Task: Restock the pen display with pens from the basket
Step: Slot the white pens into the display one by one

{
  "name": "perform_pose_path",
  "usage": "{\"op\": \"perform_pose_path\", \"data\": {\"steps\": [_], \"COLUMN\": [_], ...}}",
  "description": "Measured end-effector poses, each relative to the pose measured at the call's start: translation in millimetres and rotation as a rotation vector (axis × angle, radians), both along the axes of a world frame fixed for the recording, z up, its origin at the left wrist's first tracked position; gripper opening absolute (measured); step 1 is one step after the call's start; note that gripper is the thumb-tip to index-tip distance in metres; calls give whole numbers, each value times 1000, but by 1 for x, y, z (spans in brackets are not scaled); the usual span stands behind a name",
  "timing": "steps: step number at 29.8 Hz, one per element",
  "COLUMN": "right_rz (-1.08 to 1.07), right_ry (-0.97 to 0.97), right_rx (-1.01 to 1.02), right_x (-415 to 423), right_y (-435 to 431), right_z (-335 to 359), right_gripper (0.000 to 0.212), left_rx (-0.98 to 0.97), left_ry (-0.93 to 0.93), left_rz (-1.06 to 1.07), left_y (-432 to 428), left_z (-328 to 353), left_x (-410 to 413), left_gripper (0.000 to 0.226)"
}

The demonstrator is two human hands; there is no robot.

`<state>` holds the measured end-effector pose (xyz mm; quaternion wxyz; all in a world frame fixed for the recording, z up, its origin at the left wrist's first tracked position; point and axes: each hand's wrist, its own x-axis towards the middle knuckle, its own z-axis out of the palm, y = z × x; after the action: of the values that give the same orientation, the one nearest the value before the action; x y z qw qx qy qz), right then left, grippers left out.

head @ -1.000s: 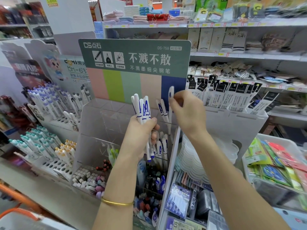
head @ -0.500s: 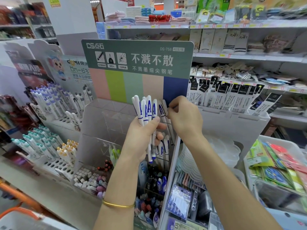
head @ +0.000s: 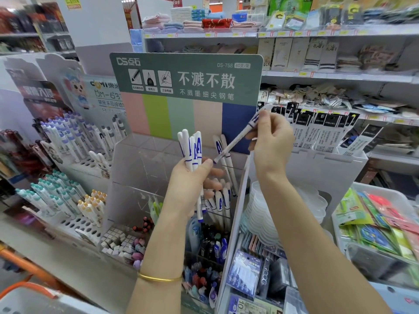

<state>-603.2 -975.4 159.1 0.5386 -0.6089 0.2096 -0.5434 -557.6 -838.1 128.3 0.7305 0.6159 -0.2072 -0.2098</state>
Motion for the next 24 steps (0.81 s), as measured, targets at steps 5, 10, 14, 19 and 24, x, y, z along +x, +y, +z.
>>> {"op": "perform_pose_path", "data": {"steps": [5,10,14,19,24], "right_rz": [-79,-105,-144,-113,213], "right_ry": [123,704,943,759,486], "right_rx": [-306,-653,-777,-624,-399], "right_x": [1,5,7,5,-3], "right_y": [0,1,4,6,14], "right_z": [-13,-24,-23,-21,-11], "right_gripper": [18,35,33,18,31], "left_rx": [-3,-41,-42,-53,-75], "left_ry": [-2,17,27,58,73], "left_rz": [-18,-68,-67,-59,-86], "left_y": [-1,-5,-3,-2,-6], "left_z": [-1,-2,-4,-3,-1], "left_x": [-1,-3,-2,-2,-6], "left_gripper": [7,7,17,17,13]}}
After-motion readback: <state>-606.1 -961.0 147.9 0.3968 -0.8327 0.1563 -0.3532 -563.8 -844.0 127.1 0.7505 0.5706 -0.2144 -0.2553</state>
